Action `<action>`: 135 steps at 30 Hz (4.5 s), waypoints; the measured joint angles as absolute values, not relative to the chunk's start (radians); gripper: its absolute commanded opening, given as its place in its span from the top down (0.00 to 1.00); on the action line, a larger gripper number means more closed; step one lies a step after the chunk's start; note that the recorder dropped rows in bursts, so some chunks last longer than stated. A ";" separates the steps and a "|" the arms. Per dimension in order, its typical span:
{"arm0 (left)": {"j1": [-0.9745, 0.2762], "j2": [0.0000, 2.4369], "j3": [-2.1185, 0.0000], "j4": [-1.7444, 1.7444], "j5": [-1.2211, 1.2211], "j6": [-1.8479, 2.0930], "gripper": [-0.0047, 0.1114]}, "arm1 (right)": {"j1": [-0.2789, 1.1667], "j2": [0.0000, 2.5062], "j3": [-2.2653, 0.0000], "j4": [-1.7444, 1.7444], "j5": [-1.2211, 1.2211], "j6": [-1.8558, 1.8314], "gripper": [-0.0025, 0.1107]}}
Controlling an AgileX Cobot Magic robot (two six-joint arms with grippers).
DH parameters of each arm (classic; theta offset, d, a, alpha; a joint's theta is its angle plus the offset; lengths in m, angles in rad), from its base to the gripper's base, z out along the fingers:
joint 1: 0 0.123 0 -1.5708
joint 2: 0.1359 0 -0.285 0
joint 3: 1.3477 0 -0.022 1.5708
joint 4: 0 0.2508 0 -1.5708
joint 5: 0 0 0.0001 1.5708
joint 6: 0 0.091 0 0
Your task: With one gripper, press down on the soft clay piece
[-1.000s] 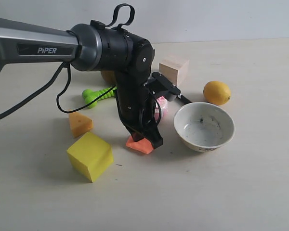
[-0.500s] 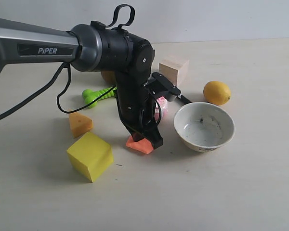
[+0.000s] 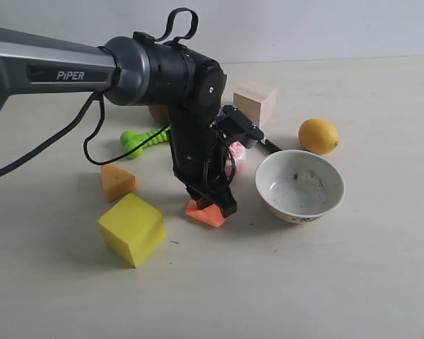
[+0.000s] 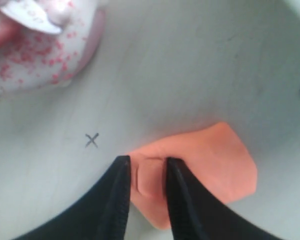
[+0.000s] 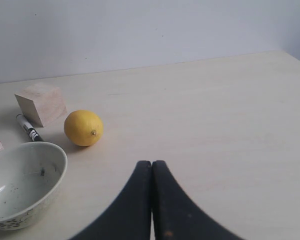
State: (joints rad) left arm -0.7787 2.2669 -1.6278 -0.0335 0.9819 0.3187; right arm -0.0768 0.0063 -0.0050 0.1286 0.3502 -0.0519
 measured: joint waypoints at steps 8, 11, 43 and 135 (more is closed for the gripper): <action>-0.779 2.267 -1.628 -0.033 0.976 0.319 0.70 | -0.077 0.006 -0.005 0.129 0.350 -0.052 0.98; -0.779 2.267 -1.628 -0.033 0.972 0.319 0.70 | -0.077 0.006 -0.005 0.129 0.350 -0.052 0.98; -0.745 2.215 -1.608 0.019 0.906 0.311 0.71 | -0.077 0.006 -0.005 0.129 0.350 -0.052 0.98; -0.750 2.042 -1.540 0.067 0.911 0.227 0.96 | -0.077 0.006 -0.005 0.129 0.350 -0.052 0.98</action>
